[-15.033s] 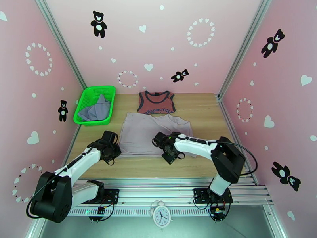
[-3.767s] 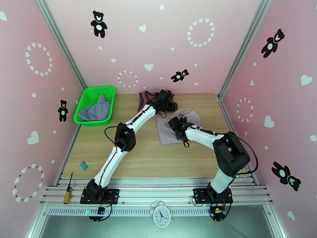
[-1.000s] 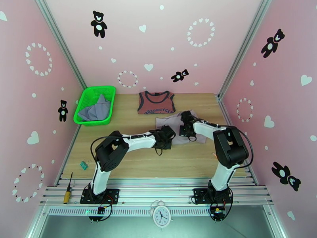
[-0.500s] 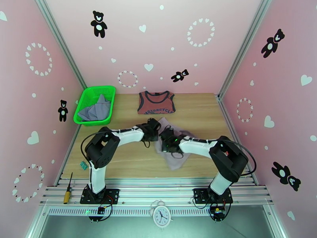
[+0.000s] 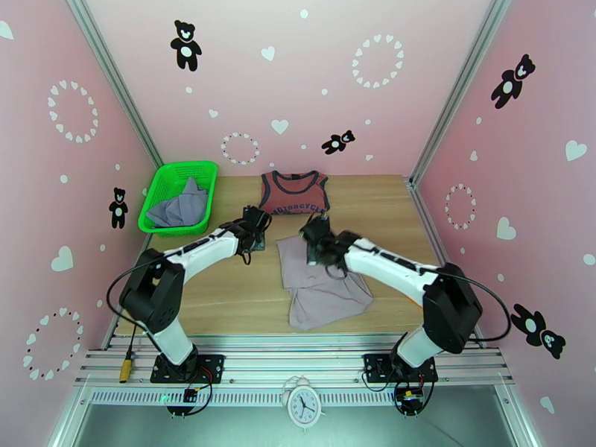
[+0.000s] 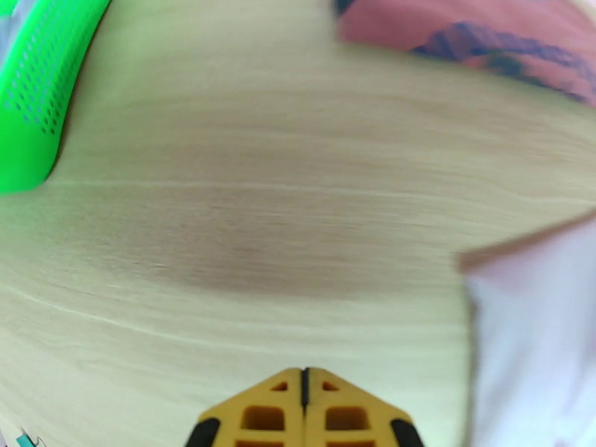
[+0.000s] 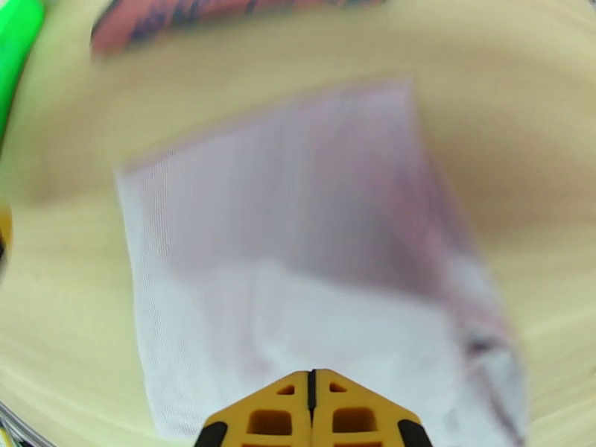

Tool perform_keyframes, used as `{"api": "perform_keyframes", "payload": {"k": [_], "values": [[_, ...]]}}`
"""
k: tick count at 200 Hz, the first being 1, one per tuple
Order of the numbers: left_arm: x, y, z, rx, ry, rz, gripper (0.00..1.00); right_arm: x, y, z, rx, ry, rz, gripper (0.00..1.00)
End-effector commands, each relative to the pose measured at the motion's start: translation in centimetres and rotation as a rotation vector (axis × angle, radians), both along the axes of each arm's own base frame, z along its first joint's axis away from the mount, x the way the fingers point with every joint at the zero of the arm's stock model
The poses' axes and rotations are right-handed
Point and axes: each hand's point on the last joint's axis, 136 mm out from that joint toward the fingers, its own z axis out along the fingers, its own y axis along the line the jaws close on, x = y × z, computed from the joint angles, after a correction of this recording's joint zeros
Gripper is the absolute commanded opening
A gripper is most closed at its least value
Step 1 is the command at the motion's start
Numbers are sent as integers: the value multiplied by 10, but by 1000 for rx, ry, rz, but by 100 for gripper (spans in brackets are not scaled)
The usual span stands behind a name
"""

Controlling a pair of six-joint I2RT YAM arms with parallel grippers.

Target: Fold and stack the mixed laundry pile

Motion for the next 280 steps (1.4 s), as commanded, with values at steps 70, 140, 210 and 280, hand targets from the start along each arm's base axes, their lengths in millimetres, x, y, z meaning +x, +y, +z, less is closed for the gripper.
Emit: {"api": "perform_keyframes", "payload": {"k": [70,140,210,280], "values": [[-26,-93,-22,-154,86,-116,2,52,7,-119,-5,374,169,0],[3,-107,-107,-70,226,-109,0,64,-14,-157,-25,433,50,0],[81,-60,-119,49,228,-69,0,102,-25,-166,42,390,-118,0],[94,-52,-45,65,105,-72,6,135,-18,-108,71,255,-27,10]]}}
